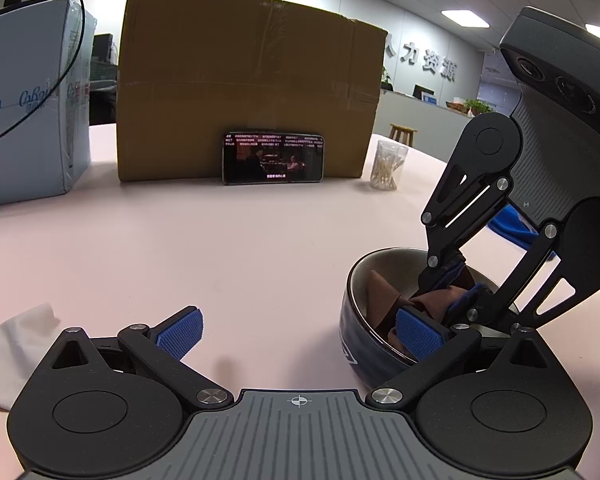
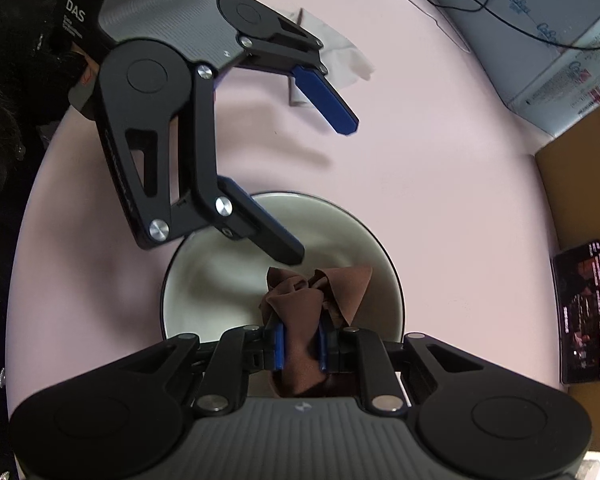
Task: Clean bowl
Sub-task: 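Keep wiping the bowl interior with the cloth in the right tool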
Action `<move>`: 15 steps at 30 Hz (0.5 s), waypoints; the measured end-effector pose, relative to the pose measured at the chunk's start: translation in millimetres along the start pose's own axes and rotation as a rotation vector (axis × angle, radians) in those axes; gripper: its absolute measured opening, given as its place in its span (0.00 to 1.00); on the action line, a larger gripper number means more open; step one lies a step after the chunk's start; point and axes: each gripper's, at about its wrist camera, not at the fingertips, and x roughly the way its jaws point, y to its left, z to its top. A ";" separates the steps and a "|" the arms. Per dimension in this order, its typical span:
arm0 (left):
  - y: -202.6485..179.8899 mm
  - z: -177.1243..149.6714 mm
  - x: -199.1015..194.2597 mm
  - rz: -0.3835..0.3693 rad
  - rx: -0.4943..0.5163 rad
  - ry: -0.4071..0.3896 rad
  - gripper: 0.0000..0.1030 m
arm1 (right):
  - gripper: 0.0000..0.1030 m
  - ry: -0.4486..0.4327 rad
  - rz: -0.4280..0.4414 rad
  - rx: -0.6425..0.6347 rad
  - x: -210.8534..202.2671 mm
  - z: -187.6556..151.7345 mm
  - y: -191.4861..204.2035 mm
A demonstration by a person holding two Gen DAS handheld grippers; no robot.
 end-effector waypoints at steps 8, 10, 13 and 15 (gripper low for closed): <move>0.2 0.1 -0.1 -0.002 -0.002 0.001 1.00 | 0.16 0.003 -0.056 -0.009 4.9 2.4 -3.1; 0.4 0.1 0.0 -0.003 -0.003 0.001 1.00 | 0.16 0.002 -0.055 -0.004 3.3 1.5 -2.5; 2.5 1.2 1.7 -0.003 -0.004 0.001 1.00 | 0.16 0.012 -0.061 0.003 -4.2 -1.7 2.5; 2.6 1.5 2.0 -0.003 -0.003 0.001 1.00 | 0.17 0.017 -0.059 0.009 -2.7 -2.3 -1.0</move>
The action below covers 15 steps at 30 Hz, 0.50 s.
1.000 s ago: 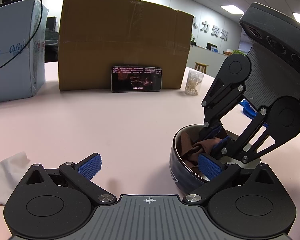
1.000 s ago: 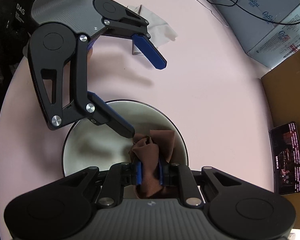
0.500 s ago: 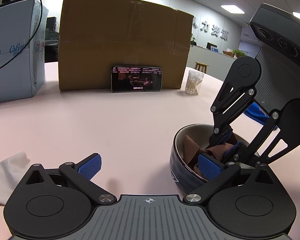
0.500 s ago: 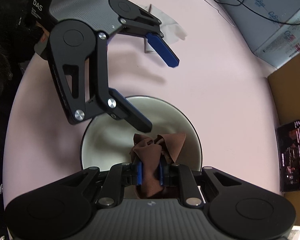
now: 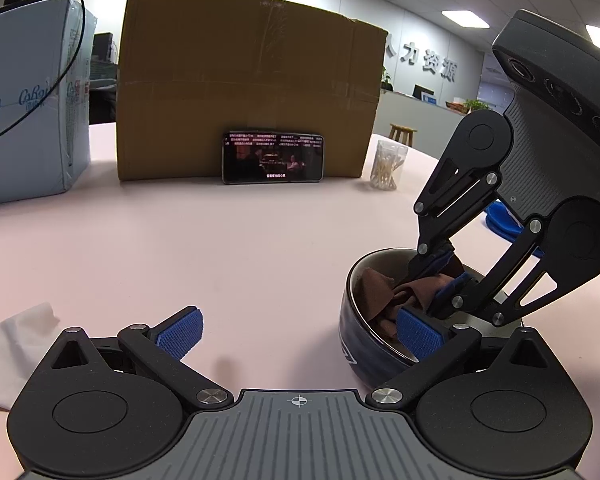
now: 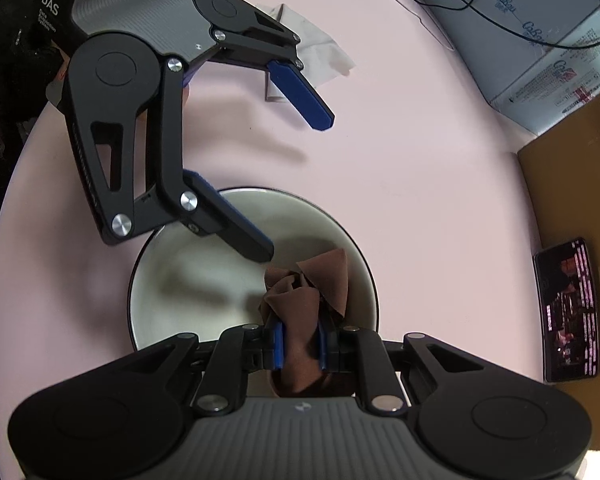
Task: Clean bowl
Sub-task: 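Keep wiping the bowl interior with the cloth in the right tool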
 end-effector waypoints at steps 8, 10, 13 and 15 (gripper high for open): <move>-0.6 0.5 0.3 0.002 0.003 0.000 1.00 | 0.16 -0.013 0.049 -0.002 0.9 0.8 2.3; -0.9 0.2 0.1 0.002 0.002 0.000 1.00 | 0.16 -0.019 0.055 -0.002 2.1 1.2 1.2; -1.5 0.1 -0.2 0.001 0.001 0.002 1.00 | 0.16 -0.030 0.061 0.000 2.8 1.4 -0.3; -1.7 0.0 -0.2 0.001 0.001 0.002 1.00 | 0.17 -0.034 0.063 -0.001 3.6 1.8 -1.2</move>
